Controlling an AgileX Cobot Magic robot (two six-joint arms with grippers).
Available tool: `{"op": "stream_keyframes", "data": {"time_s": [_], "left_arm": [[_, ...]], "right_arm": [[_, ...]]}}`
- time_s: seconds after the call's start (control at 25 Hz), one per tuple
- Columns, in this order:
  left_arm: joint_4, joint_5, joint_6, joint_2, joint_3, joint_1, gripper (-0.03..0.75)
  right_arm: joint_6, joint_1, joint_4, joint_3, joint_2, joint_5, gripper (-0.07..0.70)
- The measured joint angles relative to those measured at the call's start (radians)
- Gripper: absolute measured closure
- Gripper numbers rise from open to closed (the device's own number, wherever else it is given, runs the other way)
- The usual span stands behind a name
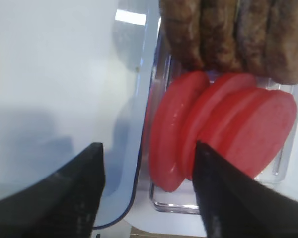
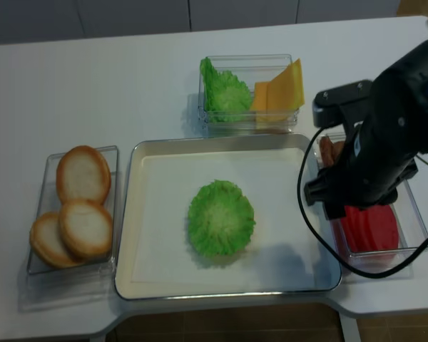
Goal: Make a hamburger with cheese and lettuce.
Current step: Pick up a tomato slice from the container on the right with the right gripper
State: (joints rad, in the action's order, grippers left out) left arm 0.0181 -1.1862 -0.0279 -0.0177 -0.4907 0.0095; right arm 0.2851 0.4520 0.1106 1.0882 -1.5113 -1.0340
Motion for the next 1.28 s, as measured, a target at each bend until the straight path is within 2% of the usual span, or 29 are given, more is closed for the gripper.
{"op": "stream_keyframes", "data": {"time_s": [0.24, 1.12, 1.28], "left_arm": [[0.0, 0.0, 0.0, 0.0, 0.0, 0.0, 0.237], [0.0, 0.0, 0.0, 0.0, 0.0, 0.0, 0.237], [0.0, 0.0, 0.0, 0.0, 0.0, 0.0, 0.237]], "right_arm": [[0.008, 0.004, 0.023, 0.002, -0.029, 0.0, 0.268], [0.006, 0.004, 0.072, 0.004, -0.075, 0.026, 0.309], [0.006, 0.004, 0.077, 0.005, -0.081, 0.026, 0.35]]}}
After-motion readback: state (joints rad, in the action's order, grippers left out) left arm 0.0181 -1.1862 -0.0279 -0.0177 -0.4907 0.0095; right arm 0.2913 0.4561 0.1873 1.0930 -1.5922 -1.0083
